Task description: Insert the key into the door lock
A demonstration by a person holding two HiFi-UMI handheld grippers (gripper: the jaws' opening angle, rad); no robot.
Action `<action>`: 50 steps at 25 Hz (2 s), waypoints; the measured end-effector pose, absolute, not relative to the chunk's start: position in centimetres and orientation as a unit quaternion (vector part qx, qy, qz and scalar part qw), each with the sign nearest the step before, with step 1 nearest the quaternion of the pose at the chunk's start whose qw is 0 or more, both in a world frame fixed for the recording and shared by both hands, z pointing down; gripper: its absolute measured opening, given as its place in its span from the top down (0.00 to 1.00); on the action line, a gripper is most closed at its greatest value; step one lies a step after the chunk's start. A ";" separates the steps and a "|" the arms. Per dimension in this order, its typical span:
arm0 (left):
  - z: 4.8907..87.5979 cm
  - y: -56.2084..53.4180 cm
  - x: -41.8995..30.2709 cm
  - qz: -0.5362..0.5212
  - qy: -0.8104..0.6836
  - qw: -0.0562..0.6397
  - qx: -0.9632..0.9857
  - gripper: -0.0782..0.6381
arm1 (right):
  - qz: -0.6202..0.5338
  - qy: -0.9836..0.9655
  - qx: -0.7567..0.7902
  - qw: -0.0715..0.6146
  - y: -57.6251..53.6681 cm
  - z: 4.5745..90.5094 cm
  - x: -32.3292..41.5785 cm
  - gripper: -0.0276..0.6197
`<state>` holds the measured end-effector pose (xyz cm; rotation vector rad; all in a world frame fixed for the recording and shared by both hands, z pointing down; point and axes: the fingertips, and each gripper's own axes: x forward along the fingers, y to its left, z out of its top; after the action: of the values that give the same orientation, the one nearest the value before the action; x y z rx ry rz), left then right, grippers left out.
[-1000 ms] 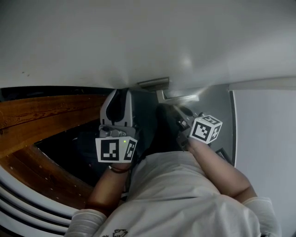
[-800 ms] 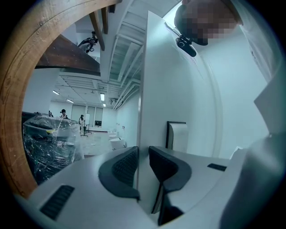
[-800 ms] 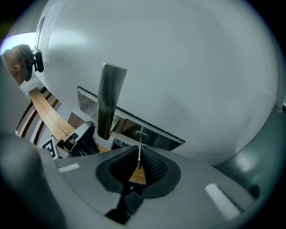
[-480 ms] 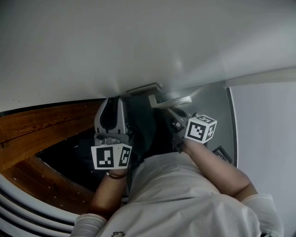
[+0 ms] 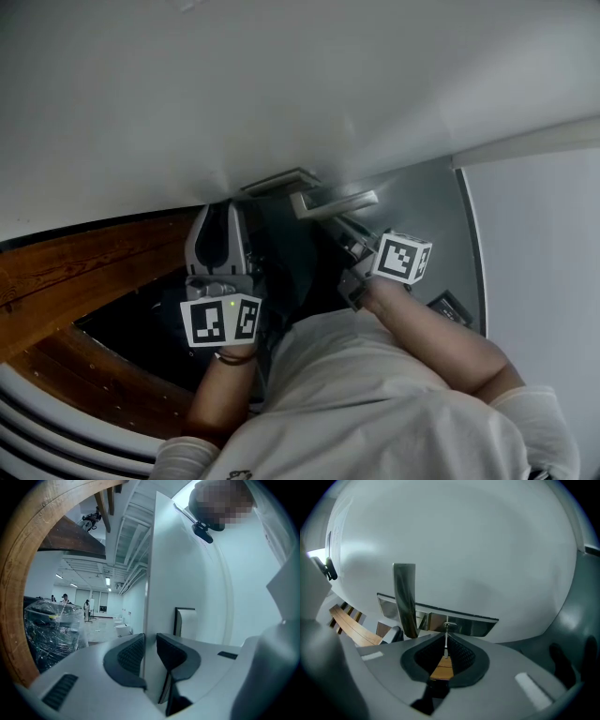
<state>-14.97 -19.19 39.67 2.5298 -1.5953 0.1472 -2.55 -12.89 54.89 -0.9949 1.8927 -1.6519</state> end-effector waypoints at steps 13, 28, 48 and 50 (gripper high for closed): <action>39.6 -19.1 -14.9 0.046 -0.532 0.082 0.842 0.77 | -0.623 0.644 -0.333 0.295 -13.2 55.1 -3.9 0.92; 39.5 -18.9 -14.8 0.040 -0.529 0.087 0.843 0.77 | -0.607 0.656 -0.328 0.306 -15.7 55.0 -4.7 0.92; 39.6 -16.2 -15.0 0.016 -0.551 0.119 0.825 0.77 | -0.429 0.818 -0.382 0.041 -10.9 51.9 -2.3 0.87; 39.2 -15.1 -14.7 0.009 -0.553 0.119 0.825 0.77 | -0.384 0.839 -0.385 0.019 -10.1 50.3 -2.2 0.89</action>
<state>-14.73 -15.14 39.19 2.4112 -1.6159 0.0251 -2.23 -10.14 50.28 -1.1948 2.6056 -1.1916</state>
